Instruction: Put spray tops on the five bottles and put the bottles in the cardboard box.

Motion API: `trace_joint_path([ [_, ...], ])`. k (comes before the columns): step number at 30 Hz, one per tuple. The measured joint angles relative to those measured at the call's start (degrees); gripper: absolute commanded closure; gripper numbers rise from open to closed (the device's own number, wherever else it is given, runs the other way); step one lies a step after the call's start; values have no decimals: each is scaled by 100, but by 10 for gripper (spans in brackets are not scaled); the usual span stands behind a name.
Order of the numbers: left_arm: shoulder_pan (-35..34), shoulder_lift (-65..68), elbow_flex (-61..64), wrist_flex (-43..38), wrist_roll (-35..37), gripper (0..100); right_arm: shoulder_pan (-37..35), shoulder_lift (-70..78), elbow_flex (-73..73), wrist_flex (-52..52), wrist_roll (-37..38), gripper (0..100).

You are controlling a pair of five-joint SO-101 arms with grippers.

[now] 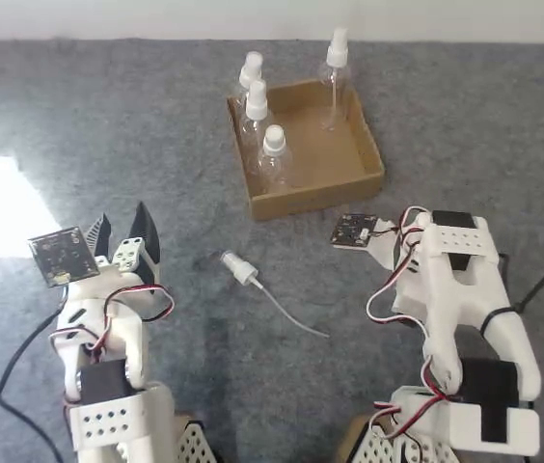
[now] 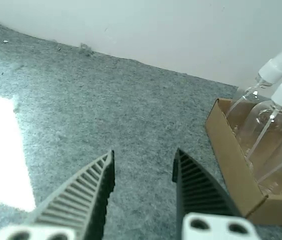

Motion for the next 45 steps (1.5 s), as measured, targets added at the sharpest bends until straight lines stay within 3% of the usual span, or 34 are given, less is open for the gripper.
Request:
trace_joint_path([
  [12,0,0,0,0,0,819,264,0,149,-149,26,647],
  [26,0,0,0,0,0,819,-62,0,149,-299,26,649],
  [35,0,0,0,0,0,819,-62,0,149,-316,26,879],
  [41,0,0,0,0,0,819,-70,0,149,-316,18,895],
  [45,0,0,0,0,0,819,-123,-281,149,-308,-396,897],
])
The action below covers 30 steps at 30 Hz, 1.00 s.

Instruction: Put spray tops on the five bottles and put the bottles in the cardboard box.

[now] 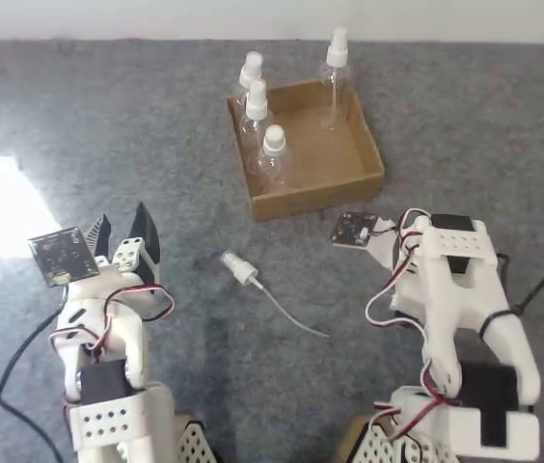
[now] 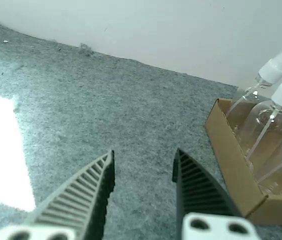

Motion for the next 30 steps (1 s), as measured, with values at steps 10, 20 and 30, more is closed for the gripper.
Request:
trace_joint_path([
  [10,0,0,0,0,0,819,-738,-1415,0,290,-1925,897],
  [20,0,0,0,0,0,819,-1793,-2470,0,598,-3393,897],
  [30,0,0,0,0,0,819,-2585,-3569,9,519,-5029,898],
])
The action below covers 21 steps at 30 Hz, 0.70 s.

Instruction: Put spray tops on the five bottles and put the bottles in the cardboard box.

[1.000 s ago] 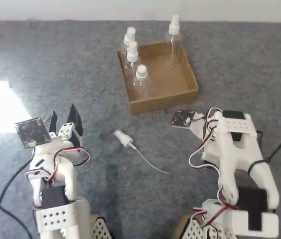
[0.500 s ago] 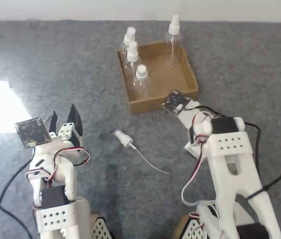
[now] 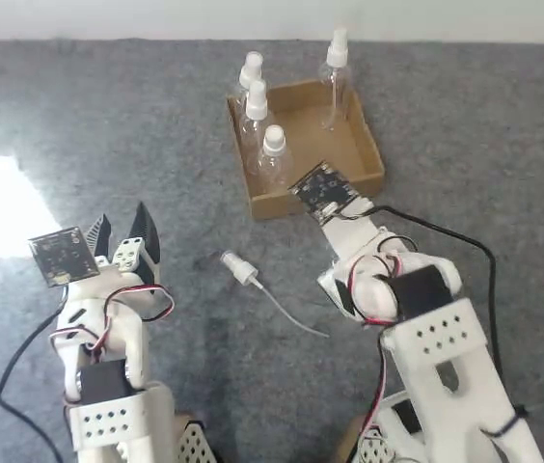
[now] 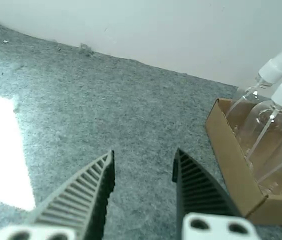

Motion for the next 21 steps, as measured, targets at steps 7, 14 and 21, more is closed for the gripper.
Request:
trace_joint_path([
  [7,0,0,0,0,0,819,9,-431,0,-299,-1134,898],
  [14,0,0,0,0,0,819,0,-800,501,-862,-1442,898],
  [21,0,0,0,0,-35,818,387,-1820,1749,-1723,-1793,898],
])
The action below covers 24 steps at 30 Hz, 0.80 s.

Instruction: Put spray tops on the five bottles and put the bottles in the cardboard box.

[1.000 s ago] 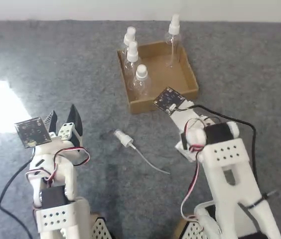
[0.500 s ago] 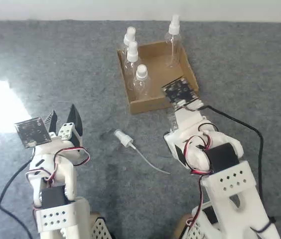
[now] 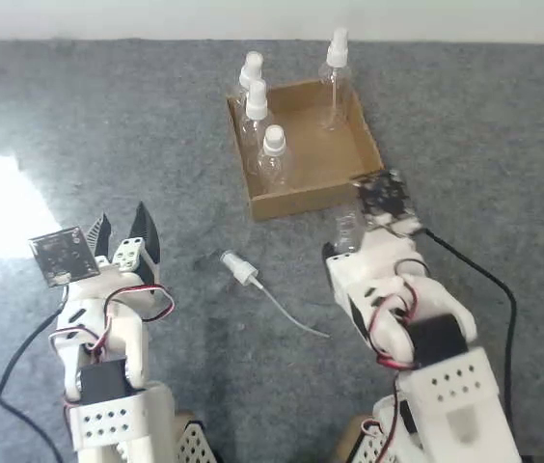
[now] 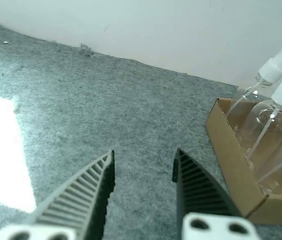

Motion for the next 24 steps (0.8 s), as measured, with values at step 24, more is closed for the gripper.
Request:
trace_joint_path([
  [24,0,0,-1767,1398,-316,819,536,-3798,2312,-826,-26,898],
])
